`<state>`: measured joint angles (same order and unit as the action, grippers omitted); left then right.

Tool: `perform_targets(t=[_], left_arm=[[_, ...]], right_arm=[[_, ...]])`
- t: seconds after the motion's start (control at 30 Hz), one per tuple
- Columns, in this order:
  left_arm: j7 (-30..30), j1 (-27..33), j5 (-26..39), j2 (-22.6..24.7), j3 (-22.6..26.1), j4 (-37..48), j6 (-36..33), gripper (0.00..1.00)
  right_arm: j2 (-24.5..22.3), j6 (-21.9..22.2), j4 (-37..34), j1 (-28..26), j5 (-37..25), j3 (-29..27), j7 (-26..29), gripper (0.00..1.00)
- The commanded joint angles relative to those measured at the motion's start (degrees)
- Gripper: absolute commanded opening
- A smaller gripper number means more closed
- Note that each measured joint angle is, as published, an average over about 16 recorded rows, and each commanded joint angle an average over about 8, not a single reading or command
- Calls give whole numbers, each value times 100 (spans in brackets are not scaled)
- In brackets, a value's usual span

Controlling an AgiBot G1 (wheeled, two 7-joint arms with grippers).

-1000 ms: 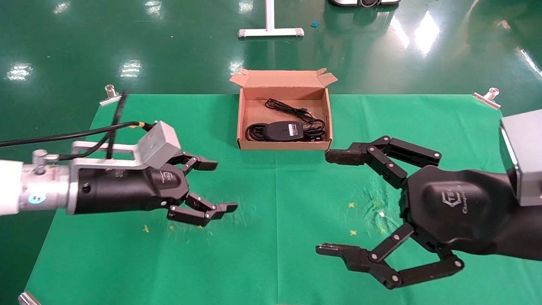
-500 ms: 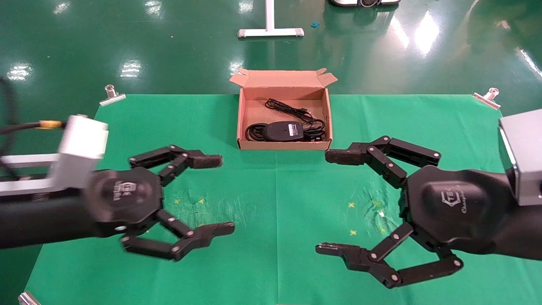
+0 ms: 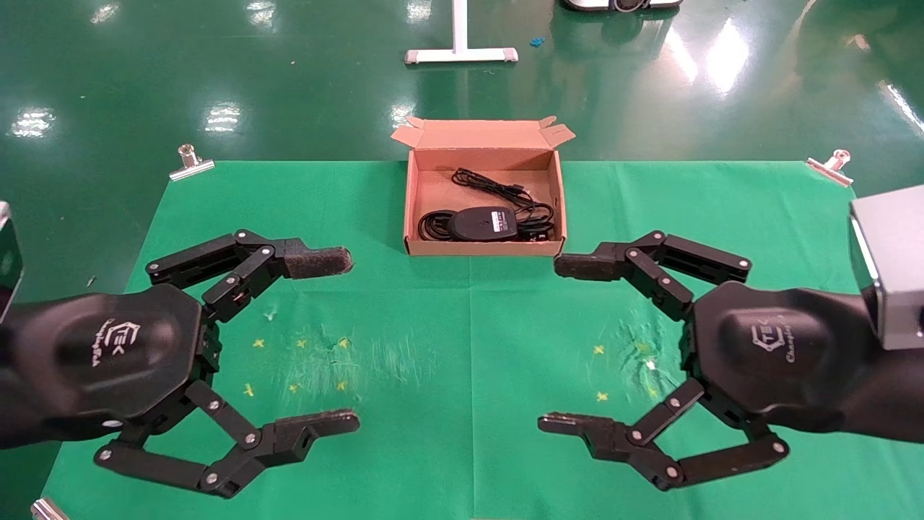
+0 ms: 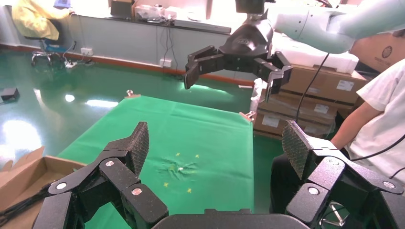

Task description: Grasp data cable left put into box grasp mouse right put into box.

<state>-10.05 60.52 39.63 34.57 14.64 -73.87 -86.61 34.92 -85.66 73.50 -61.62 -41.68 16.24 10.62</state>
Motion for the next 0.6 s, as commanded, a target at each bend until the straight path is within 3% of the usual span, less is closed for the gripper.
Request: perform_targets(t=[0.03,0.6], left_arm=[[-14,11,24,3,16,2,9,100],[-74,95,200,40,125,27,88,100]], right_arm=[[1,1,0,0,0,1,0,100],[1,5,0,-1,-3,1,0,100]])
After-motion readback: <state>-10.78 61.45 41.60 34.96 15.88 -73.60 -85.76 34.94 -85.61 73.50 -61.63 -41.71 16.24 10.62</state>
